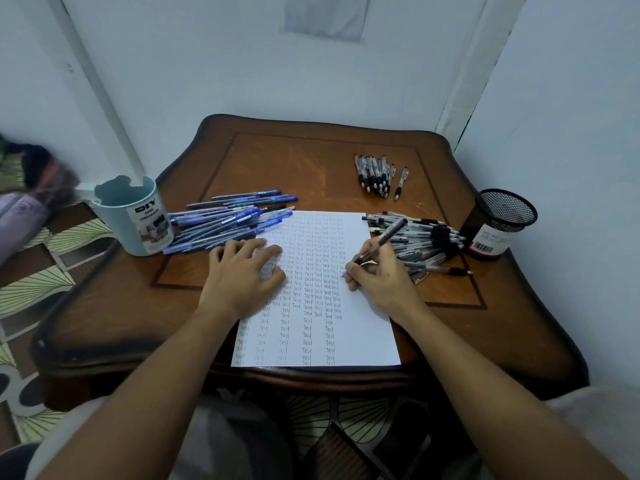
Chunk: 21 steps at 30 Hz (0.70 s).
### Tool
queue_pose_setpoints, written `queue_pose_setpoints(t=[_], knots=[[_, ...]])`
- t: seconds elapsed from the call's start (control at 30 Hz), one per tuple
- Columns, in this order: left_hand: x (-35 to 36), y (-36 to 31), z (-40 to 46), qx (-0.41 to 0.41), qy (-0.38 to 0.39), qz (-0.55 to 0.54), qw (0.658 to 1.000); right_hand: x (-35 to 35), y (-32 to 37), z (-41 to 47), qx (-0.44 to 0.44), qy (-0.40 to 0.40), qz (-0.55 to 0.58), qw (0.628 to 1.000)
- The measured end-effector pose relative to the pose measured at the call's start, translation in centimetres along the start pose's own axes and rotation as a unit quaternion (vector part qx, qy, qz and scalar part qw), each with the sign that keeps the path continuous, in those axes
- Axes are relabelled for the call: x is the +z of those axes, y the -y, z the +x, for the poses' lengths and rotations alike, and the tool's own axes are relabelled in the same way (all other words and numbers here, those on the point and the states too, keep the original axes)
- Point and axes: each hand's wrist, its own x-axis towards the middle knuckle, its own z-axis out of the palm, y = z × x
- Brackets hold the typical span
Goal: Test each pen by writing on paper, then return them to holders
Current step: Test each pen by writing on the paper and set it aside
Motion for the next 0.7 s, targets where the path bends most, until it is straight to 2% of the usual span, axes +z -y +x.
queue_pose_setpoints(t=[0.1, 0.33, 0.7], knots=[[0.04, 0.01, -0.03, -0.001, 0.001, 0.001, 1.000, -0.36, 0.06, -0.03, 0.007, -0.009, 0.023, 1.000], [-0.08, -0.13, -0.03, -0.001, 0.001, 0.001, 1.000, -0.37, 0.35, -0.15, 0.001, 0.004, -0.025, 1.000], [-0.10, -0.15, -0.04, -0.004, 0.004, -0.001, 1.000, -0.45, 0.33, -0.19, 0.006, 0.006, 0.006, 1.000]])
